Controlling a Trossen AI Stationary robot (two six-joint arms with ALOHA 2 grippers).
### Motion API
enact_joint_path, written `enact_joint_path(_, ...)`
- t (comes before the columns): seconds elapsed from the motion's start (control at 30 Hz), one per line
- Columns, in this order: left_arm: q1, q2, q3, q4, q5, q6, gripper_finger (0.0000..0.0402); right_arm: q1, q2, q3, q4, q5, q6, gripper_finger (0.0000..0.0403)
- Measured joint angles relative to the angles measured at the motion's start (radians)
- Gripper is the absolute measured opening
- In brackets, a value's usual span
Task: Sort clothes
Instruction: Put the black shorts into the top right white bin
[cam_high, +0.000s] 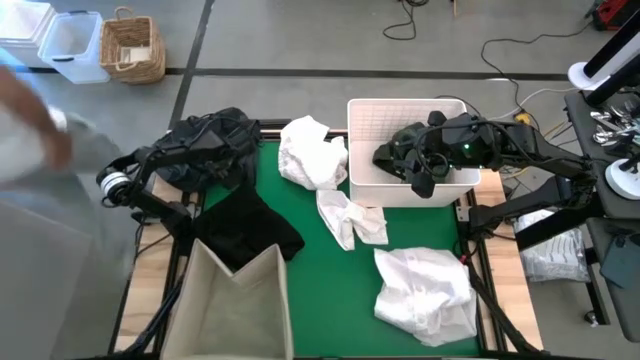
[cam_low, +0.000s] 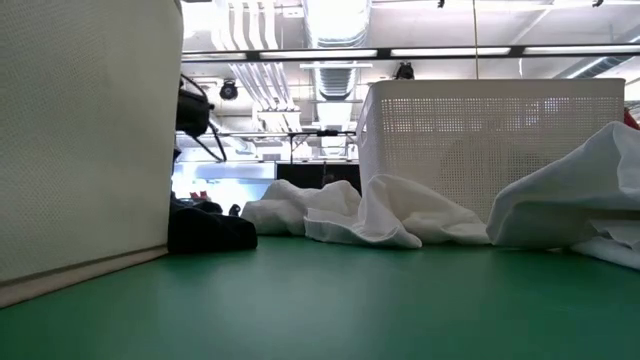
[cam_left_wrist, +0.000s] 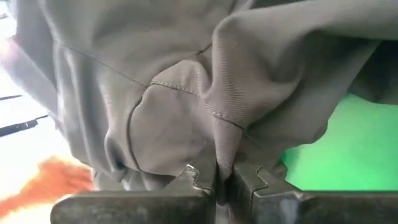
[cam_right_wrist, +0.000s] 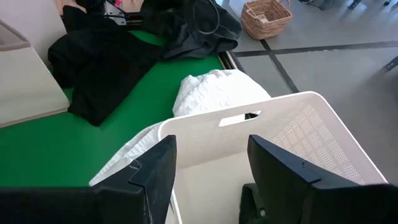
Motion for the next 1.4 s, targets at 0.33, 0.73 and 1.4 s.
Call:
enact_joint_path(0.33, 0.0, -0.007, 0.14, -0.178, 0.007, -0.001, 0.0, 0.0, 0.0, 0.0, 0.001, 0.0, 0.011, 0.0187)
enact_joint_path(0.73, -0.002, -0.011, 0.296, -0.324, 0.008, 0.003, 0.0, 0.0, 0.0, 0.0, 0.001, 0.0, 0.011, 0.0186)
enact_joint_path(1.4, -0.015, -0.017, 0.657, -0.489, 0.006, 0.007, 0.0, 0.0, 0.0, 0.0, 0.0, 0.0, 0.014, 0.0185)
